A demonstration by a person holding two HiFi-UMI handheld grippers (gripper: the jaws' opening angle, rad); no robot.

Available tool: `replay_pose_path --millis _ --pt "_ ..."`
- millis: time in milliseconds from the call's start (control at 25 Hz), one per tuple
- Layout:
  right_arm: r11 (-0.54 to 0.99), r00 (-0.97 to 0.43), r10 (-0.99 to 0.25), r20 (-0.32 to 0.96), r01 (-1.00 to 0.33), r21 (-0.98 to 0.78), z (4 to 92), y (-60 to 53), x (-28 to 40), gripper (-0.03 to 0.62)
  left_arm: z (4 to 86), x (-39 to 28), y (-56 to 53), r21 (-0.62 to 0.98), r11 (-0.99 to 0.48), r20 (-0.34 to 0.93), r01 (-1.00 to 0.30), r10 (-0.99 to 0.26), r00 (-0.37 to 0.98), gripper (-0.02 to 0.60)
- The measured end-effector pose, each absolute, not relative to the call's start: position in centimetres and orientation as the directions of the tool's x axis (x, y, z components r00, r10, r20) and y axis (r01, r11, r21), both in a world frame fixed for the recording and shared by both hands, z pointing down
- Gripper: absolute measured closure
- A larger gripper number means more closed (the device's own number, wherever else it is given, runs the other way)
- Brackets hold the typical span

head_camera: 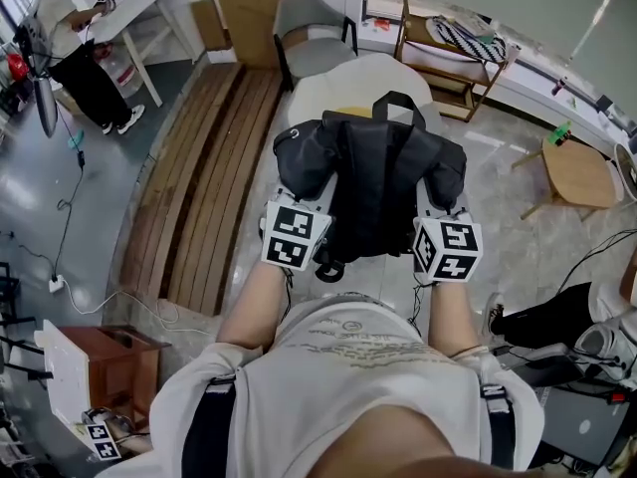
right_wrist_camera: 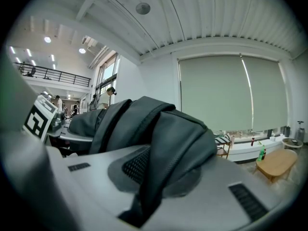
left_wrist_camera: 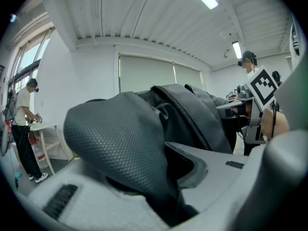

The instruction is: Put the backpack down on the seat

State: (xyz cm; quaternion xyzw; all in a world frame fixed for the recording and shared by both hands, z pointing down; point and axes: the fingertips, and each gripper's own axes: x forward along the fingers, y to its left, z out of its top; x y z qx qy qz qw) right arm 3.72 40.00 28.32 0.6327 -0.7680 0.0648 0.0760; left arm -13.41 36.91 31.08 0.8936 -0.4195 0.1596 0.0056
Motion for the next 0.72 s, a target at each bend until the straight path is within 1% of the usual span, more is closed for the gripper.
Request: replay_pose_path --millis 200,360,560,720 --pt "0.169 -0.168 -0.966 0.196 -0.985 -0.011 28.6 39.5 1.1 0.537 31.2 -15.9 35.9 -0.125 -0.665 0.284 -0.736 -0.735 0.616 0.451" --pt "0.172 -0.171 -0.961 0.219 -0.985 -0.012 29.0 38.4 0.3 0.537 31.7 -16.7 34.8 -0.113 -0.671 0.295 -0.733 -0.727 0.620 0.451" --pt "0.177 -0.175 -0.957 0.232 -0.984 -0.013 30.1 36.2 0.6 0.537 32.8 -16.5 32.7 -0.104 -0.671 0.302 -0.734 -0.724 0.619 0.449" --pt "0.178 -0.180 -0.957 0.228 -0.984 -0.029 30.5 32.9 2.5 0.537 33.0 -14.5 29.4 -0.114 -0.670 0.309 -0.734 -0.725 0.615 0.449"
